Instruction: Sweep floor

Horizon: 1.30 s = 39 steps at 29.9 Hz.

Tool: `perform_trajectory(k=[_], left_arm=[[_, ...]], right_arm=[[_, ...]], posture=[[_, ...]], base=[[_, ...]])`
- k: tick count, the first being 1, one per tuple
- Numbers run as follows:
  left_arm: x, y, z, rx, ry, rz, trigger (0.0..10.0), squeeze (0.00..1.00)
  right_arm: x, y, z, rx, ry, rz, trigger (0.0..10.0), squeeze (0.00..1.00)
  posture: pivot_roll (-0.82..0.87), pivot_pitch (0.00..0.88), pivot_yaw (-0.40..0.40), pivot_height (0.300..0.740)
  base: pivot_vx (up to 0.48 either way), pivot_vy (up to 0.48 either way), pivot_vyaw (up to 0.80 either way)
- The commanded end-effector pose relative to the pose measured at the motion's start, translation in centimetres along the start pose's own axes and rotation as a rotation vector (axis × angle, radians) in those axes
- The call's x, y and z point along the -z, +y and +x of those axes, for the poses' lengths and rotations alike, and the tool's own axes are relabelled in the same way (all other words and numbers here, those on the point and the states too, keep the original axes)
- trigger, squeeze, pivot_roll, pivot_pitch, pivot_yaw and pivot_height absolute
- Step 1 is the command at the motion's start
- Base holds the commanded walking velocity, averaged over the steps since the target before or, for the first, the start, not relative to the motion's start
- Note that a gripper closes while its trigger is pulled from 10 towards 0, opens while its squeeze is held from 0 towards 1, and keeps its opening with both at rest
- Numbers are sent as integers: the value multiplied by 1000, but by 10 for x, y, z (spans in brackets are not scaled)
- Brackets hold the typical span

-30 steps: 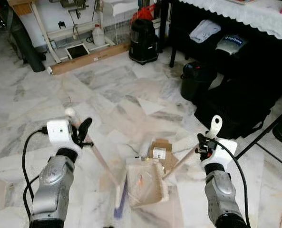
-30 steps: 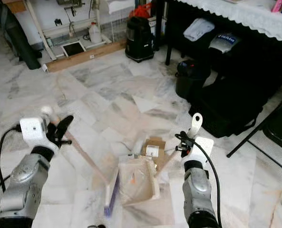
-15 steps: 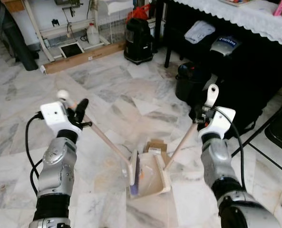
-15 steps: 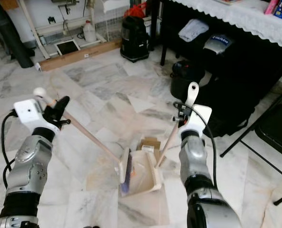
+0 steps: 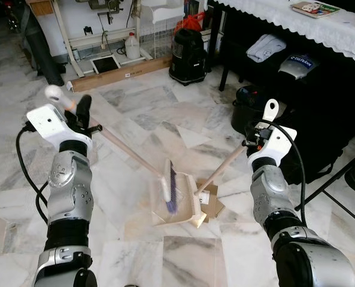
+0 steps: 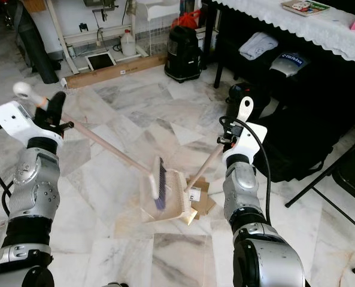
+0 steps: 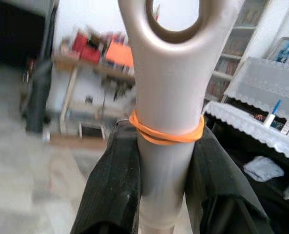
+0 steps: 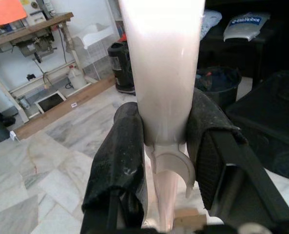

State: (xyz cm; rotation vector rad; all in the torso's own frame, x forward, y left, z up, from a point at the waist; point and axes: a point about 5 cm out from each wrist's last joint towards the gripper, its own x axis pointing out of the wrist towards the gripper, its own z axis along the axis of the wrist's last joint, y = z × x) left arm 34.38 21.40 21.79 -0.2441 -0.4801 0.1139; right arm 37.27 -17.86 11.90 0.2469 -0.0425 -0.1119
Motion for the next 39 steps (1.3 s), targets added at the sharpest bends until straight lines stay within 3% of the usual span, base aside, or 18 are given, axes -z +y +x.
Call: perform_trajectory(k=[1, 6, 11, 12, 28, 39], left_arm=[[-23, -4, 7, 22, -118, 50, 10000, 0], [-32, -1, 6, 22, -165, 132, 10000, 0], [-12, 4, -6, 65, -89, 254, 10000, 0], [1, 8, -17, 77, -32, 306, 10000, 0], [45, 38, -66, 25, 195, 338, 10000, 0], [44, 39, -75, -8, 186, 314, 10000, 0]], right_arm=[[-9, -1, 4, 12, -34, 10, 10000, 0], [-8, -4, 3, 22, -37, 6, 10000, 0], [-9, -11, 0, 44, -63, 13, 10000, 0], [-9, -15, -1, 55, -81, 19, 10000, 0], [-17, -21, -4, 83, -143, -4, 10000, 0], [2, -18, -15, 48, -95, -45, 10000, 0]], posture=[[100, 0, -40, 740], [92, 0, -36, 740], [105, 0, -37, 740], [105, 0, -44, 740], [96, 0, -44, 740], [105, 0, -55, 740]], base=[[0, 0, 0], [0, 0, 0], [0, 0, 0], [0, 0, 0], [0, 0, 0], [0, 0, 0]])
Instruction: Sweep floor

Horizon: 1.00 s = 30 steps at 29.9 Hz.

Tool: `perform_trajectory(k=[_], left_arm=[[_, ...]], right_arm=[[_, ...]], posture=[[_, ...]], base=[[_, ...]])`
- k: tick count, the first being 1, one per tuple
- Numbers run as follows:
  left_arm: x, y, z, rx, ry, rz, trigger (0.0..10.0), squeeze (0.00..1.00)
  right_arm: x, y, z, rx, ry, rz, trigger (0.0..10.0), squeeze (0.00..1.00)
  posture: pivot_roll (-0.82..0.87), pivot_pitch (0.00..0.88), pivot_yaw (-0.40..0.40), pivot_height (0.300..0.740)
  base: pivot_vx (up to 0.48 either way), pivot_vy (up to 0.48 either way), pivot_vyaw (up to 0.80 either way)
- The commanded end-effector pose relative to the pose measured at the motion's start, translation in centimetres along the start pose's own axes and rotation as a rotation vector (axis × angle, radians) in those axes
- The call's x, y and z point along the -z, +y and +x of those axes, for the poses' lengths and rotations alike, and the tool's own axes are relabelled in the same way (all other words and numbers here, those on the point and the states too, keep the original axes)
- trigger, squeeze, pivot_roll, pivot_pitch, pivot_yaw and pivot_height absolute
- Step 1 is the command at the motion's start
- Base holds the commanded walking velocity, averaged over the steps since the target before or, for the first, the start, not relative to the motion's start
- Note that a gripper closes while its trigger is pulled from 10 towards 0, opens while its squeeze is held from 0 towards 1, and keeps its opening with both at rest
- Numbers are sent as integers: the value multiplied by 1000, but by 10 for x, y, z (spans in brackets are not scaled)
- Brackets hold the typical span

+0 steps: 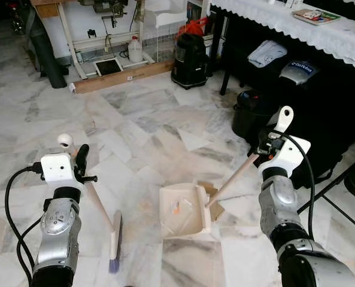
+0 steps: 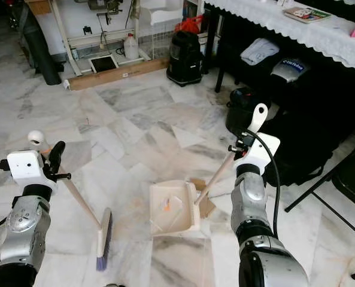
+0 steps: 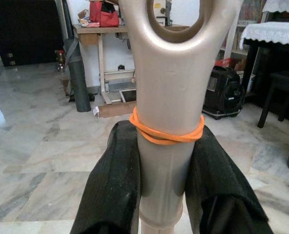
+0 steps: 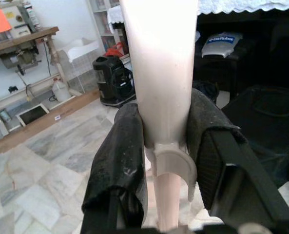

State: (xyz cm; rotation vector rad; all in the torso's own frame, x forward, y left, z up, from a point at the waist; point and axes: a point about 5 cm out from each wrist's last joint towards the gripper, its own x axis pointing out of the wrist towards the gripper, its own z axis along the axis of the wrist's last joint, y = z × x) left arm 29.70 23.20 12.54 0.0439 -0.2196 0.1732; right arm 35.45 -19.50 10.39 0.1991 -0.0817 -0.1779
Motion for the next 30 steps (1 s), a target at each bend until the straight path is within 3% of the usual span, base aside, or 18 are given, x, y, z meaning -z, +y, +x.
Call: perform_trajectory(k=[1, 5, 11, 12, 15, 19, 22, 24, 29, 30], left_arm=[[-12, -2, 1, 2, -51, -7, 10000, 0], [-11, -6, 3, 29, -36, -38, 10000, 0], [-14, -30, 10, 159, 21, -195, 10000, 0], [-14, -30, 10, 159, 21, -195, 10000, 0], [-19, -37, 10, 228, 59, -355, 10000, 0], [-28, -37, 11, 237, 38, -408, 10000, 0], [-31, -31, 13, 219, 27, -353, 10000, 0], [-33, -24, 14, 174, 15, -205, 10000, 0], [-35, -21, 15, 134, -6, -155, 10000, 0], [-36, -24, 13, 144, -20, -107, 10000, 0]], right_arm=[[-7, 3, 1, -9, -46, 5, 10000, 0], [-6, 2, -1, 4, -52, 11, 10000, 0], [-9, 2, -1, 10, -60, 17, 10000, 0], [-9, 2, -1, 10, -60, 17, 10000, 0], [-10, 3, 0, 9, -59, 18, 10000, 0], [-9, 5, 1, 3, -53, 19, 10000, 0], [-9, 7, 1, -2, -49, 23, 10000, 0], [-8, 10, 1, -6, -46, 28, 10000, 0], [-7, 10, 0, -6, -45, 33, 10000, 0], [-6, 10, -1, -5, -42, 34, 10000, 0]], posture=[[99, 0, -50, 740], [86, 0, -35, 740], [80, 14, -31, 740], [80, 14, -31, 740], [90, 27, -39, 740], [100, 30, -42, 740], [104, 29, -42, 740], [105, 29, -41, 740], [103, 25, -38, 740], [104, 19, -36, 740]], base=[[0, 0, 0], [0, 0, 0], [0, 0, 0], [0, 0, 0], [0, 0, 0], [0, 0, 0], [0, 0, 0], [0, 0, 0], [0, 0, 0], [0, 0, 0]])
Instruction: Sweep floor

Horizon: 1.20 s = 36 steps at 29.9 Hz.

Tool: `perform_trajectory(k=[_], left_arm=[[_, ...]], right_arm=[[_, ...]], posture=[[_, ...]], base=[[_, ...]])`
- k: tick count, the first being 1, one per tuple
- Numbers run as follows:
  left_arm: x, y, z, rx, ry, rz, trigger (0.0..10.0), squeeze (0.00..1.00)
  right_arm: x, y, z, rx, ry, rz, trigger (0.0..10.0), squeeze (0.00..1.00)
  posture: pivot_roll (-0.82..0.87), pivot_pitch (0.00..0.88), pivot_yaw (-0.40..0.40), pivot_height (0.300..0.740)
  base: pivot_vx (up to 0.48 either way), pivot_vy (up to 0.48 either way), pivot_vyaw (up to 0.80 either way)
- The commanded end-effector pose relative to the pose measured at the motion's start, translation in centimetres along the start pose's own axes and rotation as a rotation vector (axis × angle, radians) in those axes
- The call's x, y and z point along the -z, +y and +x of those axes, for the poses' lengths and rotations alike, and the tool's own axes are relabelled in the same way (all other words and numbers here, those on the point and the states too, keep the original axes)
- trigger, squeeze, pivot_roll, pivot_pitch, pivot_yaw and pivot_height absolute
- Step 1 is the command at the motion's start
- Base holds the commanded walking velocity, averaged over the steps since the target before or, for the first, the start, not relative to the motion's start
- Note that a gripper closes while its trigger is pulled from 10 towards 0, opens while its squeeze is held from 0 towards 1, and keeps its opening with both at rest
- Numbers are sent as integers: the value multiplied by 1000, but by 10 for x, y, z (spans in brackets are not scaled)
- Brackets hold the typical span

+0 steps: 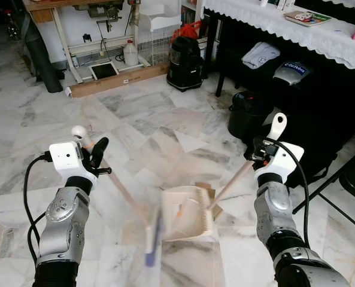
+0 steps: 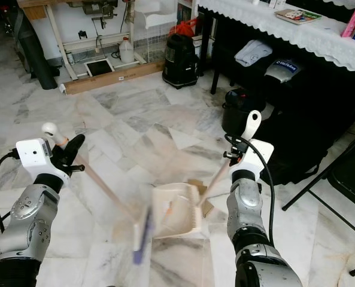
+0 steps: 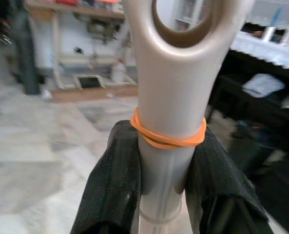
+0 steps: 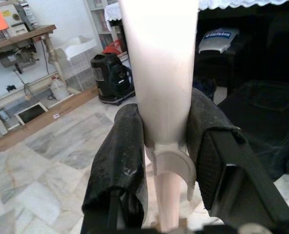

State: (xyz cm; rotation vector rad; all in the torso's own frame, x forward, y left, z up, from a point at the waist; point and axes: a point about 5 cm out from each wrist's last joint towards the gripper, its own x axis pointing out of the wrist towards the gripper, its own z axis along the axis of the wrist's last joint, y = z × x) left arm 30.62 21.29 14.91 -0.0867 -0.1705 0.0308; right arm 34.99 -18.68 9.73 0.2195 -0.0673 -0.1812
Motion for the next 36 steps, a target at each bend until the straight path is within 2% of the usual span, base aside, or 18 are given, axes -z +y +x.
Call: perform_trajectory(k=[1, 3, 5, 9, 15, 17, 25, 36], left_arm=[[-13, -6, 2, 20, -74, 39, 10000, 0], [-13, -10, 0, 33, -81, 75, 10000, 0], [-12, -10, -1, 18, -86, 84, 10000, 0], [-10, -8, -4, -13, -108, 169, 10000, 0], [-4, -9, -7, -6, -95, 187, 10000, 0], [4, -6, -13, -21, -79, 188, 10000, 0], [9, -5, -16, -31, -73, 192, 10000, 0], [6, -7, -14, -50, -104, 205, 10000, 0]], right_arm=[[-13, 4, 6, -11, -58, 15, 10000, 0], [-12, 4, 5, -10, -54, 17, 10000, 0], [-12, 5, 5, -10, -54, 19, 10000, 0], [-12, 5, 3, -15, -58, 16, 10000, 0], [-11, 4, 1, -17, -66, 3, 10000, 0], [-8, 4, -3, -28, -75, -7, 10000, 0], [0, 3, -9, -29, -56, 3, 10000, 0], [0, 8, -10, -29, -51, 22, 10000, 0]], posture=[[104, 19, -36, 740], [102, 15, -36, 740], [101, 11, -35, 740], [98, 0, -39, 740], [103, 0, -42, 740], [101, 0, -45, 740], [100, 0, -41, 740], [101, 0, -37, 740]], base=[[0, 0, 0], [0, 0, 0], [0, 0, 0], [0, 0, 0], [0, 0, 144], [0, 0, 800], [0, 0, 800], [0, 0, 800]])
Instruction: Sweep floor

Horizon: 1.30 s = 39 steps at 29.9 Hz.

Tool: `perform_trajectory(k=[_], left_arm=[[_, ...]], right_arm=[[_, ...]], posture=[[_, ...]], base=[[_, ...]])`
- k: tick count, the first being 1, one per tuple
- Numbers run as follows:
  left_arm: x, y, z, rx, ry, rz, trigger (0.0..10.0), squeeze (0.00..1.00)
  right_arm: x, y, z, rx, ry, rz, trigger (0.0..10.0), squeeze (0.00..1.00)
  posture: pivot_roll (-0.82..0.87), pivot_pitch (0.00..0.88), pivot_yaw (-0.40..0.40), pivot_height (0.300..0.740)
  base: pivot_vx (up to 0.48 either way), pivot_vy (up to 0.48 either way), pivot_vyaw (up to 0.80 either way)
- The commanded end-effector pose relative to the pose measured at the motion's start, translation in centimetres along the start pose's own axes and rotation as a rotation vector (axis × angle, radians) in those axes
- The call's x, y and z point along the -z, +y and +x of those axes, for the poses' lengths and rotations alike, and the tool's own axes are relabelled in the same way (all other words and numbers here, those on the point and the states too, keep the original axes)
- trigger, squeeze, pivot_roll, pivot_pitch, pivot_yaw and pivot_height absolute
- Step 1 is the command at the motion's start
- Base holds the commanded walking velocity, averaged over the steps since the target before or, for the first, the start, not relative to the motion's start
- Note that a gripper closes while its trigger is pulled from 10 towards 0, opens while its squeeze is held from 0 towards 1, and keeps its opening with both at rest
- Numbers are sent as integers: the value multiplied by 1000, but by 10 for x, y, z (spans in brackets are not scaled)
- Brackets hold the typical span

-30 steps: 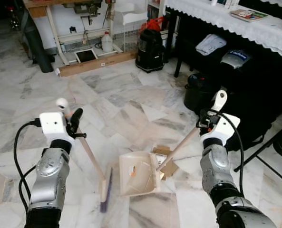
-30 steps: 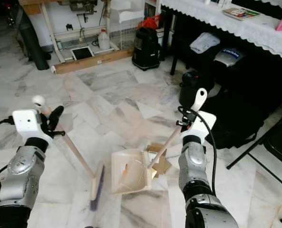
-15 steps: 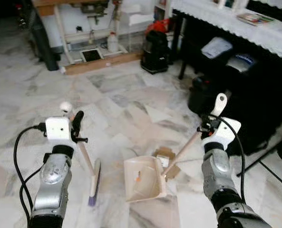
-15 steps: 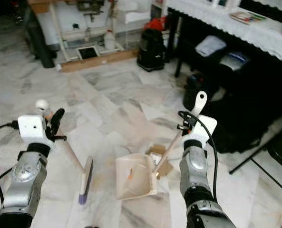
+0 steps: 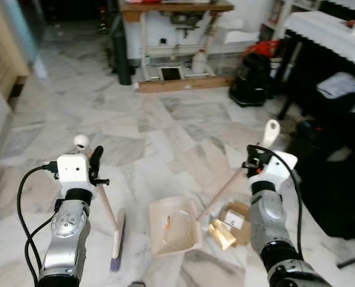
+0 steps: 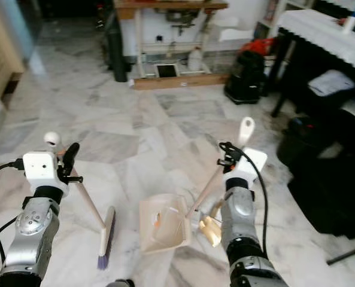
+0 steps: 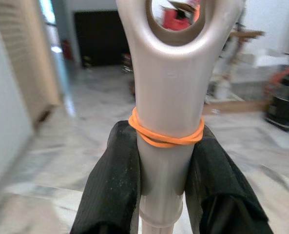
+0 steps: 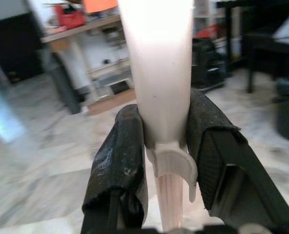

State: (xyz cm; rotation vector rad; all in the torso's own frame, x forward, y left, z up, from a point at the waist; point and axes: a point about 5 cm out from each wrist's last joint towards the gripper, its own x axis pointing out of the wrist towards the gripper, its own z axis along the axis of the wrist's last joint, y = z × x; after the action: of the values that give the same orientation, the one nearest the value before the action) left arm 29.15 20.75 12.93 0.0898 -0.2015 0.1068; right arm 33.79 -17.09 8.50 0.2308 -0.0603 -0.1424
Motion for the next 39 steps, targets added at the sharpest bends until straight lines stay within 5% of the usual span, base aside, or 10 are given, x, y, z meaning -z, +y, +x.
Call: perform_trajectory(k=[1, 12, 24, 39], left_arm=[[-11, -3, 4, 2, -69, 21, 10000, 0], [-12, -6, 4, 2, -86, 19, 10000, 0], [-12, -7, 0, 19, -98, 42, 10000, 0], [-10, -11, -5, 27, -92, 42, 10000, 0]], right_arm=[[-14, -2, 5, 7, -63, 9, 10000, 0], [-11, -2, -3, -16, -72, -26, 10000, 0], [-13, 1, -31, -89, -111, -106, 10000, 0], [-19, 2, -31, -82, -96, -103, 10000, 0]], posture=[[99, 0, -38, 740], [89, 9, -31, 740], [77, 11, -20, 740], [80, 0, -23, 740]], base=[[0, 0, 800], [0, 0, 800], [0, 0, 465], [0, 0, 766]])
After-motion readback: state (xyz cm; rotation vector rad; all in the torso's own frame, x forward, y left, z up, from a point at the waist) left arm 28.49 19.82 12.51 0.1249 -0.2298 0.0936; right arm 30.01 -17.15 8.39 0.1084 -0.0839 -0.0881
